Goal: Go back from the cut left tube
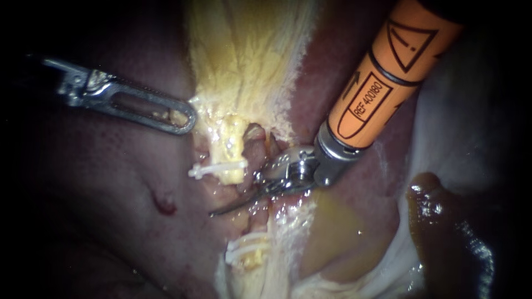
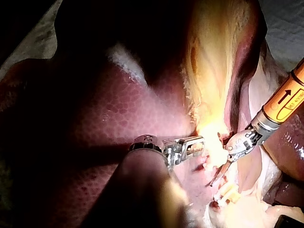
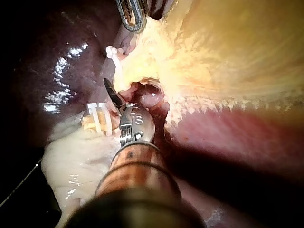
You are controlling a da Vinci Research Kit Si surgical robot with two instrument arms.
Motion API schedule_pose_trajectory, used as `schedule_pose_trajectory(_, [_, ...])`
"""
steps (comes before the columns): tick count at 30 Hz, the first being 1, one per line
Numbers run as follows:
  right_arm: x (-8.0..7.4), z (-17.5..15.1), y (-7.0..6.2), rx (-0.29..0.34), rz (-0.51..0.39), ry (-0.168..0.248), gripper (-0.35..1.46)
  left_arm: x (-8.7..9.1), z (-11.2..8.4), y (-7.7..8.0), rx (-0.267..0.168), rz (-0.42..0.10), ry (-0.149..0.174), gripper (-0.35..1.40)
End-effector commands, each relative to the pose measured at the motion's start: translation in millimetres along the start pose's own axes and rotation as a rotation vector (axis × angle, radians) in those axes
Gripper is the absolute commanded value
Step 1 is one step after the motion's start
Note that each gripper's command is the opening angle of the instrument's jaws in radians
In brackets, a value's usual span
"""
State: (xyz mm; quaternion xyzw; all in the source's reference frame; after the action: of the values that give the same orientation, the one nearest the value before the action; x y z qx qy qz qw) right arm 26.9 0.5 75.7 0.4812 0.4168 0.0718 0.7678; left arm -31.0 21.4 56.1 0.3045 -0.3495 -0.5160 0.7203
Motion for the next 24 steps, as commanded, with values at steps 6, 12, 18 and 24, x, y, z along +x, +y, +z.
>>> schedule_pose_trajectory(6, [-0.2, -0.2, -0.3, -0.016, -0.002, 0.034, -0.35, 0.0, -0.1, 0.1, 0.001, 0.001, 0.000, -0.35])
schedule_pose_trajectory(12, [-0.5, 0.0, -0.6, -0.065, -0.010, 0.087, 0.96, 0.0, -0.1, 0.1, 0.001, 0.001, 0.001, -0.35])
schedule_pose_trajectory(18, [-0.8, -0.2, -1.1, -0.147, -0.022, 0.122, 1.31, 0.0, -0.1, 0.3, 0.002, 0.002, 0.001, -0.35])
schedule_pose_trajectory(24, [-1.3, -1.9, -2.7, -0.200, -0.054, 0.141, 1.38, 0.1, -0.2, 0.4, 0.002, 0.002, 0.001, -0.35])
